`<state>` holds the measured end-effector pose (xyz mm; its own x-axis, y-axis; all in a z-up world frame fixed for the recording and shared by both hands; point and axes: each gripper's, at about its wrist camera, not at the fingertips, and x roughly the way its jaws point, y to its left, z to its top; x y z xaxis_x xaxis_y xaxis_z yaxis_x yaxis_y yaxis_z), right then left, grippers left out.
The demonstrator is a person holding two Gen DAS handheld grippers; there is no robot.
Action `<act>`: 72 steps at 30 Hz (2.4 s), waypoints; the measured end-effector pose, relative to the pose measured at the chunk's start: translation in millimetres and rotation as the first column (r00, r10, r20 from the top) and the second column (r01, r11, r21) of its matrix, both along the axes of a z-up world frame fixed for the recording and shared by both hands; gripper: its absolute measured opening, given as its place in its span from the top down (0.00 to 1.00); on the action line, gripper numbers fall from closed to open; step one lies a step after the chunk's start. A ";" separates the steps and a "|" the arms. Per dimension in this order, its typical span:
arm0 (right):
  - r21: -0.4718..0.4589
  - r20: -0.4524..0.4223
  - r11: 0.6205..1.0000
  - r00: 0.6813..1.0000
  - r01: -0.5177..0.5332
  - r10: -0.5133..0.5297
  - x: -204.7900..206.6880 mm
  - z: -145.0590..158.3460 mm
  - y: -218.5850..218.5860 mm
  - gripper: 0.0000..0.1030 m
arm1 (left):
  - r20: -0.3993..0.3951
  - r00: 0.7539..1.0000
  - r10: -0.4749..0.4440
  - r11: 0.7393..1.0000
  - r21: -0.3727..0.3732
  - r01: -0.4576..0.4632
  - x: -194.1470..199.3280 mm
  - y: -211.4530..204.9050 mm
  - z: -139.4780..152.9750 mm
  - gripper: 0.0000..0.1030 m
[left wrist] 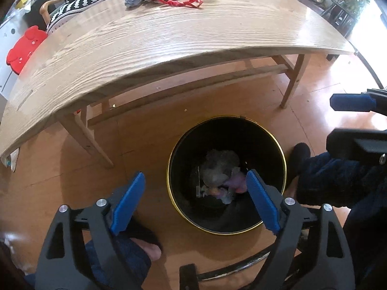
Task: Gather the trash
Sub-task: 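Open both tools to drop the toys into the bin, then grasp the red cigarette box with the left tool while the right grasps the green popcorn bag, then carry the cigarette box and popcorn bag over the black bin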
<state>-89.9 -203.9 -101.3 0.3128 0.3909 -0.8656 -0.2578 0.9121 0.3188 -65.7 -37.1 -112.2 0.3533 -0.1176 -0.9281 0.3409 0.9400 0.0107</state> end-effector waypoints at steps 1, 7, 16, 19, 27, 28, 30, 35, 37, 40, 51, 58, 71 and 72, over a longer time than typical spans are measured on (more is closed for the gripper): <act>0.004 -0.001 1.000 1.000 0.007 -0.007 0.9 0.4 -1.5 0.16 | -0.002 1.000 0.000 1.000 -0.003 0.000 0.2 -0.1 -0.1 0.19; 0.006 0.038 0.999 0.999 0.037 -0.037 2.8 10.8 -5.7 0.16 | 0.008 1.000 0.011 0.996 -0.086 -0.010 12.8 6.8 21.3 0.19; 0.028 0.182 0.992 0.975 0.125 -0.128 24.1 55.8 -26.0 0.14 | 0.130 0.989 0.064 0.983 -0.181 -0.040 43.1 9.9 73.0 0.19; 0.030 0.221 0.986 0.961 0.165 -0.168 41.4 72.4 -35.2 0.14 | 0.149 0.984 0.094 0.981 -0.180 -0.067 62.2 12.7 81.2 0.19; 0.083 0.198 0.962 0.942 0.260 -0.271 118.3 90.6 -54.9 0.11 | 0.202 0.969 0.140 0.982 -0.155 -0.109 138.2 23.1 100.9 0.14; 0.067 0.202 0.957 0.936 0.281 -0.289 131.3 90.7 -55.1 0.11 | 0.202 0.968 0.152 0.981 -0.146 -0.124 154.5 23.8 101.2 0.14; 0.045 0.196 0.946 0.926 0.320 -0.322 162.2 87.7 -54.5 0.11 | 0.207 0.961 0.185 0.978 -0.139 -0.158 174.0 26.4 99.9 0.14; 0.109 0.114 0.918 0.912 0.382 -0.393 231.4 73.1 -63.9 0.11 | 0.137 0.957 0.257 0.950 -0.218 -0.224 221.5 23.8 85.1 0.14; 0.108 0.103 0.915 0.911 0.389 -0.400 247.7 68.9 -65.6 0.11 | 0.142 0.954 0.263 0.952 -0.197 -0.233 231.4 18.9 79.7 0.14; 0.155 0.035 0.903 0.911 0.401 -0.411 273.7 55.7 -67.5 0.11 | 0.145 0.955 0.258 0.955 -0.185 -0.230 247.4 11.9 73.1 0.14; 0.210 -0.082 0.860 0.885 0.465 -0.458 322.1 16.9 -66.2 0.11 | 0.196 0.938 0.287 0.946 -0.212 -0.245 287.6 8.1 55.7 0.14; 0.210 -0.086 0.872 0.896 0.443 -0.435 322.8 4.3 -61.4 0.30 | 0.190 0.940 0.283 0.947 -0.212 -0.242 292.0 -2.8 52.8 0.46; 0.191 0.016 0.903 0.919 0.385 -0.395 288.9 34.2 -62.7 0.36 | 0.205 0.929 0.310 0.935 -0.243 -0.258 256.7 10.0 80.5 0.76; 0.192 0.019 0.903 0.919 0.383 -0.394 286.9 36.1 -63.4 0.36 | 0.208 0.930 0.304 0.936 -0.245 -0.251 252.7 10.9 82.7 0.76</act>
<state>197.0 -267.3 -65.2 0.5179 0.3765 -0.7682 0.0829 0.8716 0.4831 187.0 -26.2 -29.5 0.6082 -0.1655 -0.7764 0.0778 0.9857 -0.1492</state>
